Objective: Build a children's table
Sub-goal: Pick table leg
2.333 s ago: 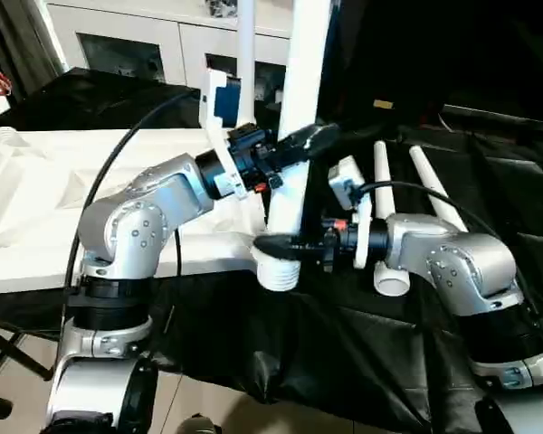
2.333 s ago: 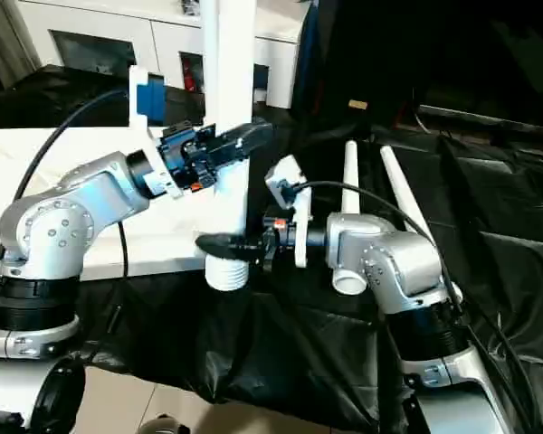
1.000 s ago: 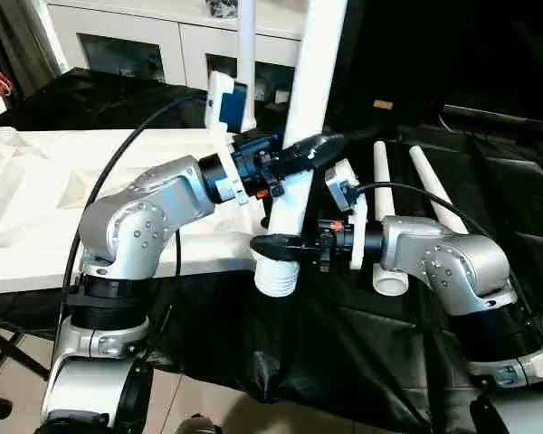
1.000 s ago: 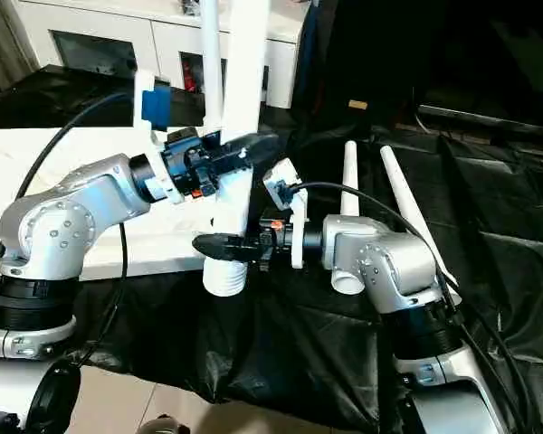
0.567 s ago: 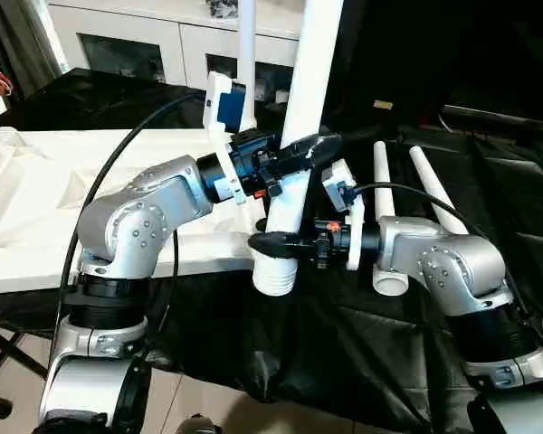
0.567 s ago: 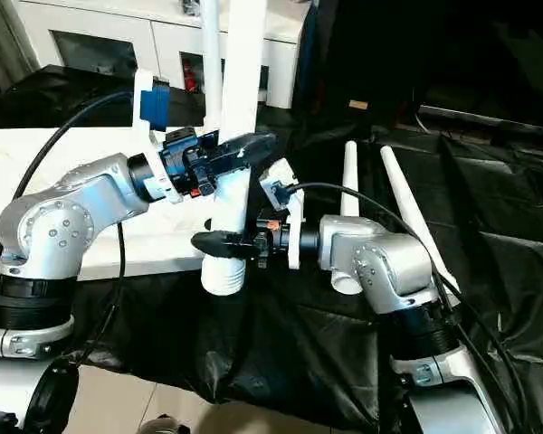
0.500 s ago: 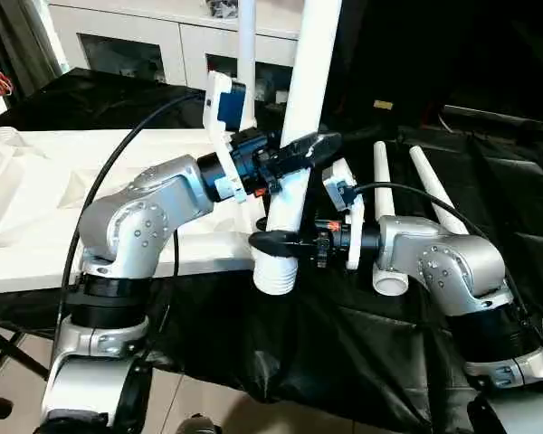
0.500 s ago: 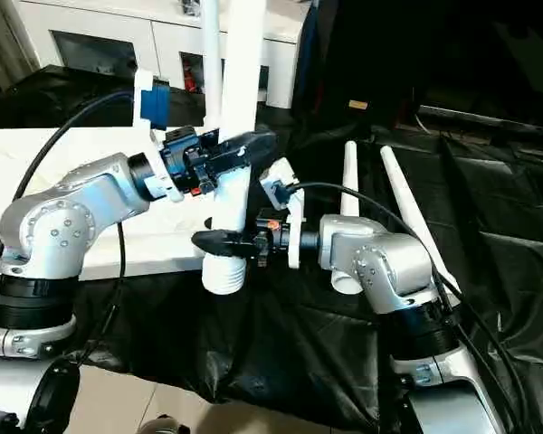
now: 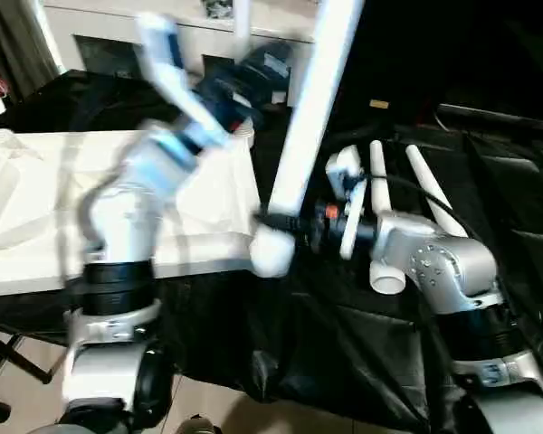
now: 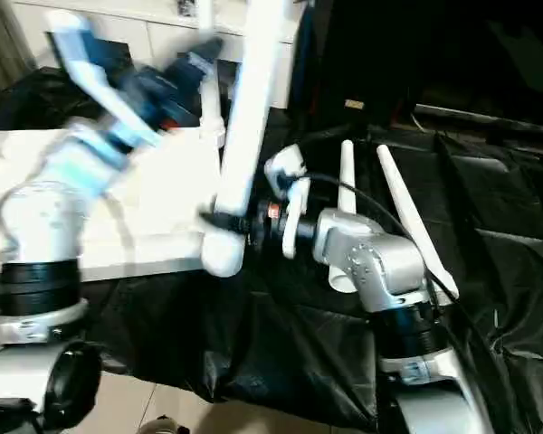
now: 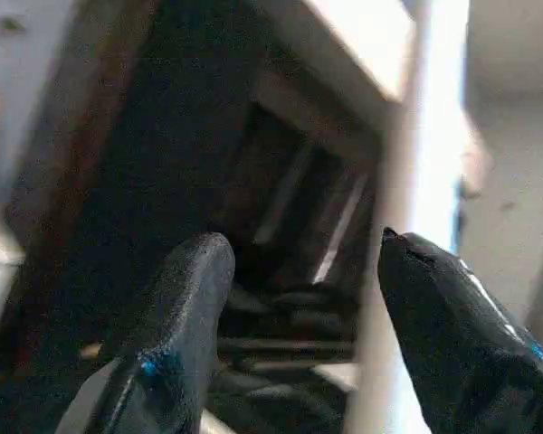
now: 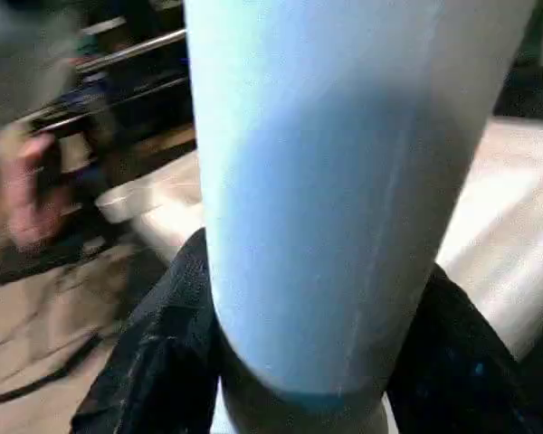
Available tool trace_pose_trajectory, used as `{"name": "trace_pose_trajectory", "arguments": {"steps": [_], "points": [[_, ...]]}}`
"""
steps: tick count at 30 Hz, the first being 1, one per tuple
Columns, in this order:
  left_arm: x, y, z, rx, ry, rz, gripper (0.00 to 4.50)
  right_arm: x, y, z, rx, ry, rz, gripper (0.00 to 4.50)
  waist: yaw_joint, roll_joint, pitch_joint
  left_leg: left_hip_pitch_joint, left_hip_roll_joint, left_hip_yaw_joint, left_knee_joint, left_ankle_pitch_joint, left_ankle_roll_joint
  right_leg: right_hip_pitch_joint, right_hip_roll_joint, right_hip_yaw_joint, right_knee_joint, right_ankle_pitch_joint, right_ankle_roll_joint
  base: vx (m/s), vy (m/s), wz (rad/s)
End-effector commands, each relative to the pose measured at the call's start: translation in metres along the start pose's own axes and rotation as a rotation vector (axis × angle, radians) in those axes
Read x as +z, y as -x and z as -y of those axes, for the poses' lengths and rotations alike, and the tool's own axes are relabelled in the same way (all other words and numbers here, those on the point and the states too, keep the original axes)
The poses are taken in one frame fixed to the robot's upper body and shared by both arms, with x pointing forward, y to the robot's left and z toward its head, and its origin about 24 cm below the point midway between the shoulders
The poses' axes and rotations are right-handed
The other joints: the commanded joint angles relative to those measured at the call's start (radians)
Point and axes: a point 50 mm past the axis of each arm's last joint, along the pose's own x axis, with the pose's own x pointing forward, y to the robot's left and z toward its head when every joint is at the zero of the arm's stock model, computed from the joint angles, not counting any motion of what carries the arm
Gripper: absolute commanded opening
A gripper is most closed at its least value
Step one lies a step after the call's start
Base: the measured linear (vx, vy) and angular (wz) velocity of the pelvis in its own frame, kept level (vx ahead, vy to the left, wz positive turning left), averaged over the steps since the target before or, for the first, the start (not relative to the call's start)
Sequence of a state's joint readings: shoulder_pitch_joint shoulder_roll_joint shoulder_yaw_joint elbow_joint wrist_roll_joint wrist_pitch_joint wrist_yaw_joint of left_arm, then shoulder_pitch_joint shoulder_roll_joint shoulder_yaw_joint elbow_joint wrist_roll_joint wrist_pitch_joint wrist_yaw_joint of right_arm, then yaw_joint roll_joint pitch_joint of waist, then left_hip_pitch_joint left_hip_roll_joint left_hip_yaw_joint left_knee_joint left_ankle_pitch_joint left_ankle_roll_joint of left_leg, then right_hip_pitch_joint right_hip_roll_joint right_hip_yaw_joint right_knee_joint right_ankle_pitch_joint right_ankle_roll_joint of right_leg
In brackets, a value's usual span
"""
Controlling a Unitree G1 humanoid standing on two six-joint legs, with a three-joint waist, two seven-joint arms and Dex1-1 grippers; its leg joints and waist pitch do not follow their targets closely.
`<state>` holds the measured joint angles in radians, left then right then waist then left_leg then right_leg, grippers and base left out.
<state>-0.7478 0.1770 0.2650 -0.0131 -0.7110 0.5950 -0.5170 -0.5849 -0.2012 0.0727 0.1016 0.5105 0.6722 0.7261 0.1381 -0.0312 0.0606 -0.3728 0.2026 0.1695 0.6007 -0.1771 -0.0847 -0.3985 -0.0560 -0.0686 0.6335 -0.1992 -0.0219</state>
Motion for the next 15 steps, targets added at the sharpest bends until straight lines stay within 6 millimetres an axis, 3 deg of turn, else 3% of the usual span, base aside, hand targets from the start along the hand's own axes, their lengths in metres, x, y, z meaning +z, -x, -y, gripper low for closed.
{"name": "trace_pose_trajectory", "arguments": {"steps": [1, 3, 4, 5, 7, 8, 9, 10, 12, 13, 15], "points": [[-0.002, 0.01, -0.001, 0.012, -0.094, -0.106, 2.98, 0.006, 0.008, 0.01, -0.112, 0.039, 0.038, 1.89, -0.003, 0.014, -0.079, 0.015, 0.026, -0.011, -0.065, -0.104, -0.05, 0.058, -0.075, 0.049, -0.06, -0.062, -0.149, 0.0, 0.0, 0.0], [-0.008, 0.017, -0.003, 0.014, -0.149, -0.186, 2.98, 0.006, 0.01, 0.013, -0.145, 0.053, 0.04, 1.89, -0.005, 0.018, -0.079, 0.019, 0.025, -0.007, -0.064, -0.108, -0.051, 0.055, -0.073, 0.05, -0.062, -0.057, -0.148, 0.0, 0.0, 0.0], [-0.017, 0.024, -0.005, 0.004, -0.205, -0.273, 2.98, 0.007, 0.013, 0.016, -0.184, 0.073, 0.042, 1.89, -0.001, 0.012, -0.079, 0.021, 0.027, -0.008, -0.065, -0.108, -0.048, 0.053, -0.074, 0.05, -0.065, -0.06, -0.145, 0.0, 0.0, 0.0], [-0.041, 0.04, -0.009, -0.033, -0.326, -0.465, 2.98, 0.005, 0.018, 0.021, -0.252, 0.109, 0.027, 1.89, -0.002, 0.014, -0.075, 0.02, 0.028, -0.009, -0.071, -0.119, -0.046, 0.049, -0.074, 0.051, -0.067, -0.114, -0.113, 0.0, 0.0, 0.0], [-0.059, 0.051, -0.01, -0.075, -0.365, -0.578, 2.98, 0.002, 0.019, 0.024, -0.294, 0.114, 0.025, 1.89, -0.002, 0.019, -0.073, 0.023, 0.027, -0.008, -0.072, -0.13, -0.054, 0.045, -0.076, 0.053, -0.072, -0.139, -0.101, 0.0, 0.0, 0.0], [-0.069, 0.059, -0.01, -0.103, -0.382, -0.643, 2.98, 0.001, 0.021, 0.025, -0.318, 0.114, 0.024, 1.89, -0.001, 0.025, -0.075, 0.025, 0.028, -0.007, -0.073, -0.142, -0.064, 0.044, -0.077, 0.054, -0.072, -0.143, -0.1, 0.0, 0.0, 0.0], [-0.073, 0.061, -0.01, -0.111, -0.39, -0.667, 2.98, 0.0, 0.022, 0.026, -0.324, 0.116, 0.024, 1.89, -0.003, 0.023, -0.077, 0.022, 0.026, -0.007, -0.073, -0.145, -0.071, 0.049, -0.076, 0.054, -0.067, -0.124, -0.109, 0.0, 0.0, 0.0], [-0.091, 0.074, -0.008, -0.159, -0.405, -0.767, 2.98, -0.004, 0.026, 0.026, -0.349, 0.129, 0.023, 1.89, -0.001, 0.031, -0.078, 0.023, 0.026, -0.008, -0.073, -0.146, -0.075, 0.048, -0.076, 0.054, -0.066, -0.114, -0.113, 0.0, 0.0, 0.0], [-0.106, 0.085, -0.009, -0.194, -0.422, -0.846, 2.98, -0.008, 0.027, 0.026, -0.367, 0.146, 0.02, 1.89, -0.003, 0.026, -0.074, 0.022, 0.025, -0.009, -0.076, -0.183, -0.074, 0.049, -0.077, 0.053, -0.072, -0.125, -0.115, 0.0, 0.0, 0.0], [-0.112, 0.089, -0.009, -0.213, -0.411, -0.872, 2.98, -0.01, 0.03, 0.026, -0.367, 0.145, 0.014, 1.89, -0.004, 0.037, -0.074, 0.021, 0.024, -0.01, -0.075, -0.187, -0.075, 0.048, -0.077, 0.054, -0.07, -0.127, -0.117, 0.0, 0.0, 0.0], [-0.115, 0.091, -0.008, -0.221, -0.404, -0.886, 2.98, -0.012, 0.031, 0.026, -0.368, 0.143, 0.012, 1.89, -0.007, 0.03, -0.074, 0.019, 0.023, -0.008, -0.074, -0.183, -0.071, 0.052, -0.077, 0.055, -0.071, -0.126, -0.121, 0.0, 0.0, 0.0]]}}
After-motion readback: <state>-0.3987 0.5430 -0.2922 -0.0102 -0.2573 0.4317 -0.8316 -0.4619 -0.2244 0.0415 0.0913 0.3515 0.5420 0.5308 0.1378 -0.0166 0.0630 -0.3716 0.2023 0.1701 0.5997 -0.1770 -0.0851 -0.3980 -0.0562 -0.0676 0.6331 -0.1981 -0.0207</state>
